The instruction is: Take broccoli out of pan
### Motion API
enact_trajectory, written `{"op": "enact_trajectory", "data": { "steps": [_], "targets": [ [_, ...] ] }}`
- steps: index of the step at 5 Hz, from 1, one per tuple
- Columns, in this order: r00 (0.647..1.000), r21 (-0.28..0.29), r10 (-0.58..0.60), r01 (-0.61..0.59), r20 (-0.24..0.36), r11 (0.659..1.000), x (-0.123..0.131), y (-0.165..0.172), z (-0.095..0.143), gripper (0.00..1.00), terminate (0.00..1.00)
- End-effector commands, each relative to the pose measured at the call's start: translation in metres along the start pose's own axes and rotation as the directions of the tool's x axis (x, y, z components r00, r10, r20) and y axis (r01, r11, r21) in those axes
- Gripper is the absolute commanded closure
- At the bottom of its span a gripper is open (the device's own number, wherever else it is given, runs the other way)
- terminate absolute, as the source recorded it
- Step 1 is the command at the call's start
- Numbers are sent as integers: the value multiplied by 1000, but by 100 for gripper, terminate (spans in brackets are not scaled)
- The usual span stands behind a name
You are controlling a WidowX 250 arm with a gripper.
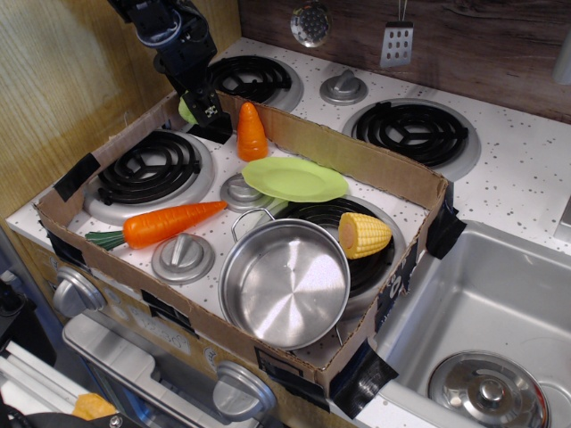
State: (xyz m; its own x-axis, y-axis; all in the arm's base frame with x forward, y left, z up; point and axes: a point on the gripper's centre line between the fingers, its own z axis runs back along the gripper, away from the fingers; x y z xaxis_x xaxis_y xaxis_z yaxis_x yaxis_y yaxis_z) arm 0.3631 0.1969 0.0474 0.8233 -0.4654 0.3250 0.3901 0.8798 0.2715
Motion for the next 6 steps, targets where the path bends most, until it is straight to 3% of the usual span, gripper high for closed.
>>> {"op": "enact_trajectory", "data": {
  "steps": [1,5,6],
  "targets": [
    [1000,53,-19,19,5,998,32,14,26,0,0],
    [998,73,14,-9,-68,997,40,7,68,0,0],
    [998,71,7,-3,-59,998,35,2,73,0,100]
  ]
}}
